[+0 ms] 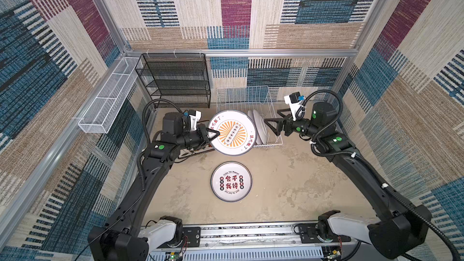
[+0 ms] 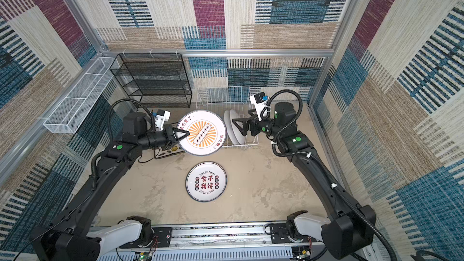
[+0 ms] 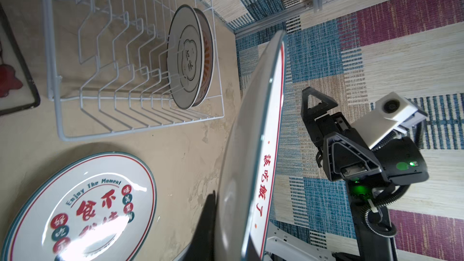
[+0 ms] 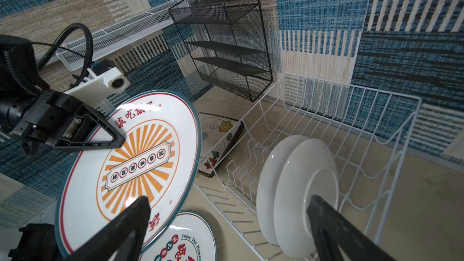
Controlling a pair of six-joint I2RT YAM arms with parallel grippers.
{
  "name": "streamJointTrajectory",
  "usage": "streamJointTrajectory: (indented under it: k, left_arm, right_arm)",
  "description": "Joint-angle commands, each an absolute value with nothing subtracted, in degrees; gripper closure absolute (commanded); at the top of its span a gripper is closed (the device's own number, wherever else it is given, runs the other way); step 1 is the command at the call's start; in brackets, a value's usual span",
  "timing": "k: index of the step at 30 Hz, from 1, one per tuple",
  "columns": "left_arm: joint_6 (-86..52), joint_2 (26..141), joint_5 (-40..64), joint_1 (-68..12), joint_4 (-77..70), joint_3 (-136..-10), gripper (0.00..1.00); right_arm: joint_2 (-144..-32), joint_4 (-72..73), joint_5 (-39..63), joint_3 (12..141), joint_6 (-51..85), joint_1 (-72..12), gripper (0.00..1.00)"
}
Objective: Unload the plates from the dish rack
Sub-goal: Pick up a plate from the dish rack, then place the plate on the plate.
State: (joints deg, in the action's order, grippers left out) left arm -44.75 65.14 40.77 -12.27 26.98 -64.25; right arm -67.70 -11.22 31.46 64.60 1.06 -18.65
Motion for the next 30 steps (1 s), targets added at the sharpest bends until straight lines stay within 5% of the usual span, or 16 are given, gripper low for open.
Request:
streamJointTrajectory:
  k: [1, 15, 30]
  left_arm:
    - [-40.1, 62.1, 41.9, -12.1, 34.5, -62.3, 1.0]
    - [-40.8, 46.1, 39.4, -12.1, 44.0, -43.7, 1.0]
    - [-48.6, 45.7, 40.3, -12.2, 23.0, -24.6, 1.0]
  right_arm:
    - [-64.2, -10.6, 32.8, 61.5, -12.5, -19.0, 0.0]
    - [-58.6, -20.6, 32.5, 55.9, -29.4, -23.6, 0.0]
    - [-59.8, -20.2, 29.5, 54.2, -30.6, -25.2, 0.0]
